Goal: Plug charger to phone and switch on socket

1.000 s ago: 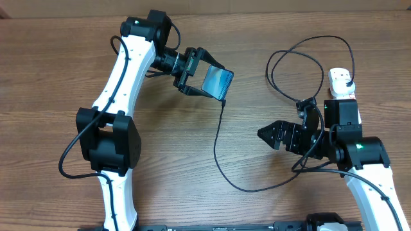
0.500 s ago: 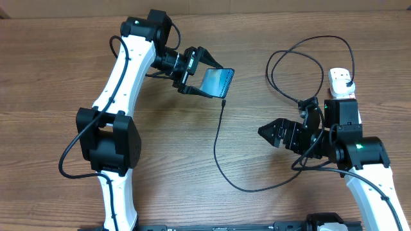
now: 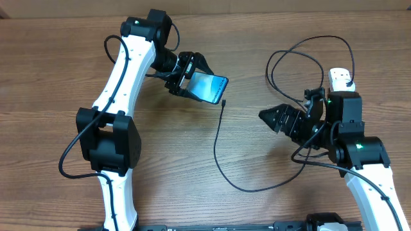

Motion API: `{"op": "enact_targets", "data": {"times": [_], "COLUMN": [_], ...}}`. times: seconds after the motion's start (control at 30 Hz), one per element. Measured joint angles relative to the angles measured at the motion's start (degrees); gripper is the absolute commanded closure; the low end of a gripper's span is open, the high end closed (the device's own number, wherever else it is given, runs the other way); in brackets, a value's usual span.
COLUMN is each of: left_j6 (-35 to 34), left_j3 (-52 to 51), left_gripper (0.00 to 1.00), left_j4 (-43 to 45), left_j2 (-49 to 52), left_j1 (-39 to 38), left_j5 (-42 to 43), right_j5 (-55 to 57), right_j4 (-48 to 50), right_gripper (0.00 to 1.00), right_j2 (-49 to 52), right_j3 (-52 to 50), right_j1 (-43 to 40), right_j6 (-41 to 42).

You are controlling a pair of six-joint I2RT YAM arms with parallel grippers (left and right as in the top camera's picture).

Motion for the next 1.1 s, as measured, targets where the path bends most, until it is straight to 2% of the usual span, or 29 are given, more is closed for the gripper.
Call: {"op": "enact_targets", "data": {"times": [0.2,0.4,0.67,1.1], "left_j6": [0.17,0.15,0.15,0.15], "left_j3": [0.0,0.0,0.0,0.0], "left_gripper": [0.28,0.28,0.28,0.27], "left_j4": [-0.07,-0.09,-0.09,-0.09], "left_j2": [0.0,0.0,0.0,0.0], "left_j1": [-1.27,-2.95,-3.1,-5.25], "left_j5": [-4.04,-5.57,-6.14,-7.41], "right_j5": [-1.07,-0.83,3.72,14.56], "right_j4": [7.65,17.46,25.73,31.56], "right_gripper": [0.08,0.18,0.22,0.37], "right_j2": [0.83,5.51,12.09,16.04], "right_j3": [0.02,0.15,0.15,0.15], "right_j1": [1.62,7.93,16.52,24.52], "right_j6": [5.57,12.76,17.88,24.57]}}
